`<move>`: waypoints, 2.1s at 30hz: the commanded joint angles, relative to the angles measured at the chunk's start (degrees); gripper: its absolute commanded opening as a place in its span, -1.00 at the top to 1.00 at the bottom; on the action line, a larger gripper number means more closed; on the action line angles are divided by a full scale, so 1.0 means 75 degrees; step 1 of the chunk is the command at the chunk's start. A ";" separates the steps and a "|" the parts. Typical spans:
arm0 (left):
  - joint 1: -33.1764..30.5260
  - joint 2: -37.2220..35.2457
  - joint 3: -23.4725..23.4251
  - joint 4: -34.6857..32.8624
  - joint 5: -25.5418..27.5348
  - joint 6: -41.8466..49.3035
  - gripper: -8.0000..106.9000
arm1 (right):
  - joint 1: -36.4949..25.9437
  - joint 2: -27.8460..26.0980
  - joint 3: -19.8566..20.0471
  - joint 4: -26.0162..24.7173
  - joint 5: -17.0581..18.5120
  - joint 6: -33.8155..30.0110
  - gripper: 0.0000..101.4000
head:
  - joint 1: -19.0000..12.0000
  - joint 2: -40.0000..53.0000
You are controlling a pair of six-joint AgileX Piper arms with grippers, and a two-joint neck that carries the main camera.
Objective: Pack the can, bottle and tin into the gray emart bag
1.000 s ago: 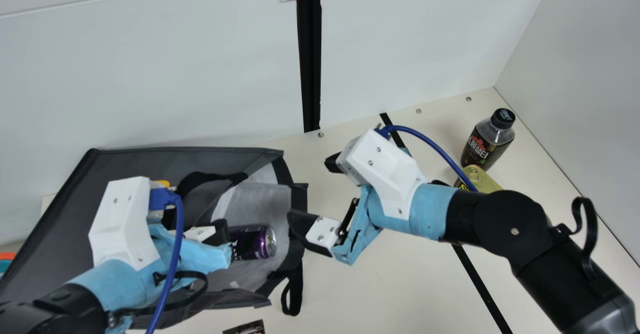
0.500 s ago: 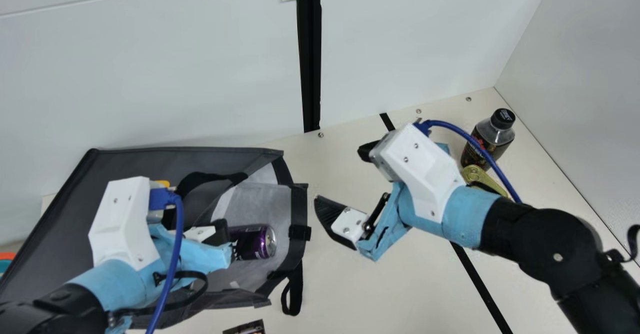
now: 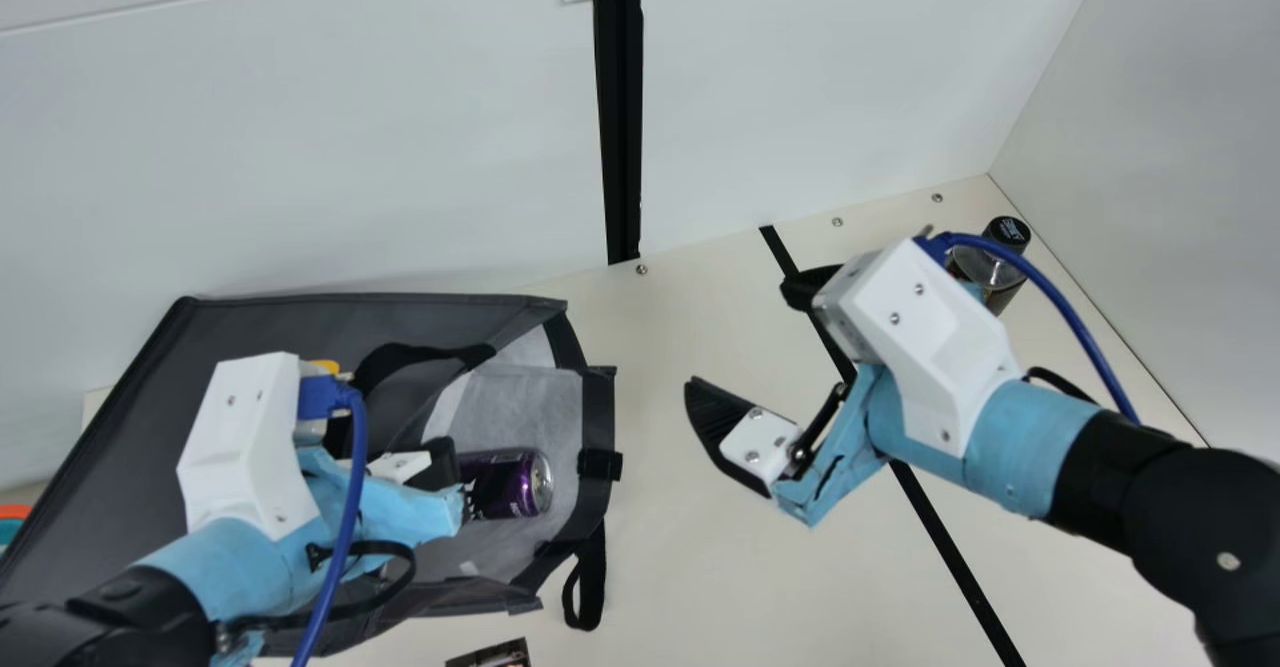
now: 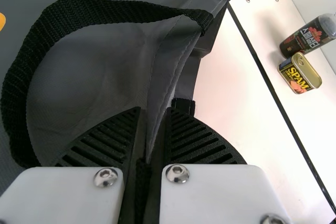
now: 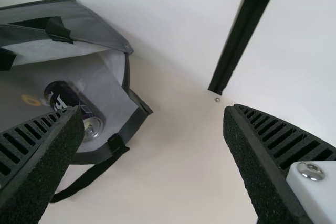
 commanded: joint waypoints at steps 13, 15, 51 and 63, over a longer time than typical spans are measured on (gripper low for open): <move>0.0000 0.0000 0.0000 0.0000 0.0000 0.0000 0.68 | -0.1026 -0.0393 -0.0540 -0.0562 0.0620 0.0550 -0.79 | -0.0173 -0.0018; 0.0000 0.0000 0.0000 0.0000 0.0000 0.0000 0.68 | -0.1049 -0.0457 -0.0597 -0.0784 0.0633 0.0763 -0.79 | -0.0173 -0.0018; 0.0000 0.0000 0.0000 0.0000 0.0000 0.0000 0.68 | -0.0062 -0.0513 -0.2699 -0.6669 0.2668 0.5986 -0.79 | -0.0173 -0.0018; 0.0000 0.0000 0.0000 0.0000 0.0000 0.0000 0.68 | -0.0077 -0.0522 -0.2734 -0.7153 0.3263 0.6385 -0.79 | -0.0173 -0.0018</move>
